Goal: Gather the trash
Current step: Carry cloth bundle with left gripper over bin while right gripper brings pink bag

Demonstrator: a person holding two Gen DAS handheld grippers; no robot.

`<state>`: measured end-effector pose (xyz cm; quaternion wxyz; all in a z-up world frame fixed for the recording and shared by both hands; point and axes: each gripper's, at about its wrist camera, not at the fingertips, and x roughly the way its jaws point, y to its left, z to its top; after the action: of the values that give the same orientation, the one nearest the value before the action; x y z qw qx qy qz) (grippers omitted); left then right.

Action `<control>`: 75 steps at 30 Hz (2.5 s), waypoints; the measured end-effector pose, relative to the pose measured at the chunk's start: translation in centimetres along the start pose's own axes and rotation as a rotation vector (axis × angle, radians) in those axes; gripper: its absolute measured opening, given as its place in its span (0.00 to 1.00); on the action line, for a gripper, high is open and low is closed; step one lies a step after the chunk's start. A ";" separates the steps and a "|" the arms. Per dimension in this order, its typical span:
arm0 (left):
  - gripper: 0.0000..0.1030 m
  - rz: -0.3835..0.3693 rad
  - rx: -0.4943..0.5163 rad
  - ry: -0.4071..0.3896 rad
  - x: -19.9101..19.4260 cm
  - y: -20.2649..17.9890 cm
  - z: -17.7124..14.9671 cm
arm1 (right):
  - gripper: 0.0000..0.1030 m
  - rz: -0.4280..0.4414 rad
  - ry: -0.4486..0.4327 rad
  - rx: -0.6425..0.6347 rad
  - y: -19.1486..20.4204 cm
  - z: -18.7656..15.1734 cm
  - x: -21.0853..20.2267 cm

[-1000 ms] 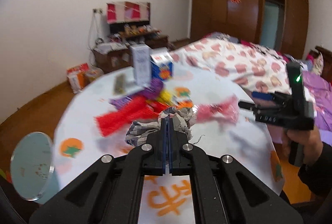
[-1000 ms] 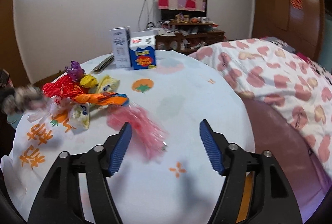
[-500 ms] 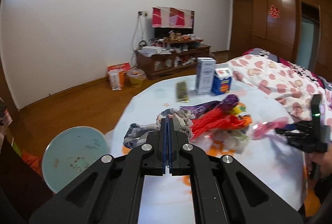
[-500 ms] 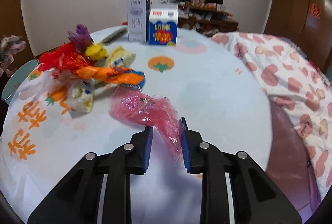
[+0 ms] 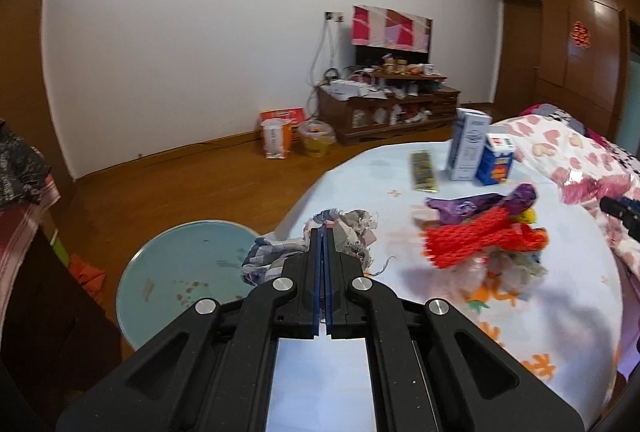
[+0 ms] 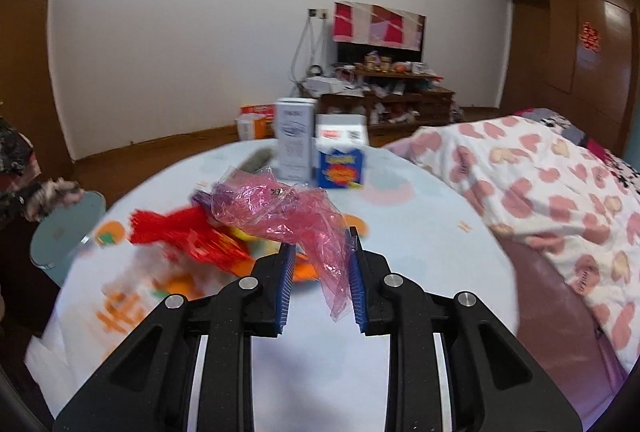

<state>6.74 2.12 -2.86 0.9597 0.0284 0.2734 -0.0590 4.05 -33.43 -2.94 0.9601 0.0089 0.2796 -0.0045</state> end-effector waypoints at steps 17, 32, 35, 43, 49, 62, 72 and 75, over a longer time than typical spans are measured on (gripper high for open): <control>0.01 0.118 -0.042 -0.019 0.9 4.0 -0.1 | 0.25 0.158 -0.043 -0.085 11.0 4.4 5.3; 0.01 0.249 -0.041 -0.012 2.0 7.5 -1.0 | 0.26 0.269 -0.025 -0.152 18.3 4.7 9.4; 0.01 0.265 -0.046 -0.003 2.4 8.4 -1.2 | 0.26 0.285 -0.018 -0.167 19.5 4.5 10.0; 0.01 0.309 -0.054 0.014 2.6 9.9 -1.9 | 0.26 0.317 0.001 -0.196 22.0 4.4 11.5; 0.01 0.330 -0.066 0.025 2.7 11.0 -2.5 | 0.26 0.338 0.009 -0.219 24.1 4.3 12.2; 0.01 0.361 -0.077 0.047 2.8 12.6 -3.3 | 0.26 0.370 0.027 -0.263 27.3 3.7 12.9; 0.01 0.369 -0.086 0.055 2.8 13.5 -3.9 | 0.26 0.396 0.037 -0.297 29.6 3.2 12.8; 0.01 0.368 -0.086 0.056 2.8 13.6 -3.9 | 0.26 0.400 0.040 -0.304 30.0 3.1 12.7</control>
<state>8.82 15.65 -7.32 0.9466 0.0386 0.2926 0.1300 16.89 -3.58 -6.71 0.9265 -0.0801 0.2885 0.2280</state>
